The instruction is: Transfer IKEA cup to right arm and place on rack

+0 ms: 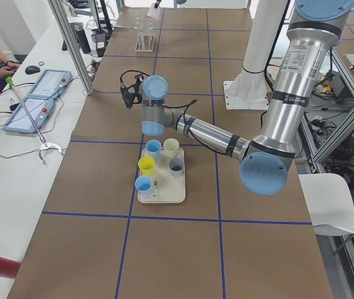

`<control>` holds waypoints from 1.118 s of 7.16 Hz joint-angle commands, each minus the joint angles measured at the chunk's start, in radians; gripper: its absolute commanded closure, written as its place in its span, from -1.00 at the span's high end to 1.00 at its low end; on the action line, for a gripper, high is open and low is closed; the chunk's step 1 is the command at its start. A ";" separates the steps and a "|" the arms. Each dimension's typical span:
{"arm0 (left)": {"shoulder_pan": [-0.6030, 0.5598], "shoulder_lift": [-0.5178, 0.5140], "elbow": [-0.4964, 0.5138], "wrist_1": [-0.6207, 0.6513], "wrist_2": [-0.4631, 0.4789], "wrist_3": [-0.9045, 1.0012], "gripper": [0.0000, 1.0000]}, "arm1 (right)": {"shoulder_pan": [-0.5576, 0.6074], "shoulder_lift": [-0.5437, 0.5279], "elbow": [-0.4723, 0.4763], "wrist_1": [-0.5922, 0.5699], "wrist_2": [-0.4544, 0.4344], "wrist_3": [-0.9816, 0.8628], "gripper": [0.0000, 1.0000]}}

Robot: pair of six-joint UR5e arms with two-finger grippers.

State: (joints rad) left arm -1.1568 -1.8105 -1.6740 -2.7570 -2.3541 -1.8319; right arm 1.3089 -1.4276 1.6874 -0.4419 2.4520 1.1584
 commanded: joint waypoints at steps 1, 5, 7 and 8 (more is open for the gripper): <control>-0.012 0.002 0.002 0.120 0.006 0.167 1.00 | 0.026 -0.024 0.005 -0.235 -0.016 -0.300 -0.72; -0.008 0.019 0.005 0.166 0.021 0.217 1.00 | 0.043 0.002 0.053 -0.732 -0.021 -0.704 -0.74; -0.004 0.036 0.002 0.165 0.055 0.217 1.00 | 0.030 0.037 0.057 -0.822 -0.011 -0.738 -0.77; -0.003 0.037 0.002 0.165 0.055 0.217 1.00 | 0.027 0.047 0.054 -0.881 -0.019 -0.816 -0.77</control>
State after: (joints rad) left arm -1.1612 -1.7779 -1.6713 -2.5923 -2.3036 -1.6154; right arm 1.3425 -1.3976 1.7419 -1.2551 2.4383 0.4071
